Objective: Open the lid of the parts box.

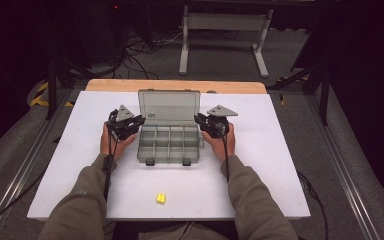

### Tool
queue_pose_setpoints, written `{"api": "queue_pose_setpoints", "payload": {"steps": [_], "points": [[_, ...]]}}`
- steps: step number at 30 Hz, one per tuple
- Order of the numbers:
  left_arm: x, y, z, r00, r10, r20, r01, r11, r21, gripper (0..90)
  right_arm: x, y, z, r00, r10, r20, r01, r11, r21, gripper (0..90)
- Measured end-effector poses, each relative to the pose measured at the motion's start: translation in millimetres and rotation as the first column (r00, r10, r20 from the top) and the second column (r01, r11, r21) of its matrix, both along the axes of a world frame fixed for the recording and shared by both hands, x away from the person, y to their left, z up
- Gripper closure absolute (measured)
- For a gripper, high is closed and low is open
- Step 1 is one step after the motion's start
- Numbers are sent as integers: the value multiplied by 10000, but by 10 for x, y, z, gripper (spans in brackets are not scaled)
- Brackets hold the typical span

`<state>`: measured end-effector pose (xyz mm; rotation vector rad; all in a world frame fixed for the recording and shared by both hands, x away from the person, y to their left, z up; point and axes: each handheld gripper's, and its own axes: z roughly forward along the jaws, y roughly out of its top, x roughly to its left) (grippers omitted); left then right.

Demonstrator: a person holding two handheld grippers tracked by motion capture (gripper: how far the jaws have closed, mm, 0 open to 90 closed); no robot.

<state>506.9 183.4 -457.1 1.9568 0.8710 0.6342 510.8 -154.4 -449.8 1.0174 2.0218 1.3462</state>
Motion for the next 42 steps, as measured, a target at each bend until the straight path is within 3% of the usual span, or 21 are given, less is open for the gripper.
{"api": "queue_pose_setpoints", "payload": {"steps": [10, 14, 22, 36, 42], "points": [[-3, -5, -14, 9999, 102, 55, -101, 9999, -17, 777, -23, 11, -67, 9993, -196, -322, 193, 9998, -88, 803], [-17, -26, -19, 9995, 254, 205, -257, 9995, 174, 765, -27, 12, -74, 9991, -290, -305, 285, 9994, -175, 811], [-25, -37, -21, 9990, 302, 337, -312, 9991, 296, 760, -46, 25, -84, 9990, -416, -157, 413, 9989, -216, 809], [-28, -55, -35, 9981, 445, 415, -471, 9967, 655, 732, -86, 95, -89, 9971, -717, 243, 740, 9906, -1147, 804], [-32, -57, -32, 9980, 504, 386, -527, 9967, 616, 725, -90, 97, -88, 9969, -736, 272, 763, 9900, -1182, 799]]}}
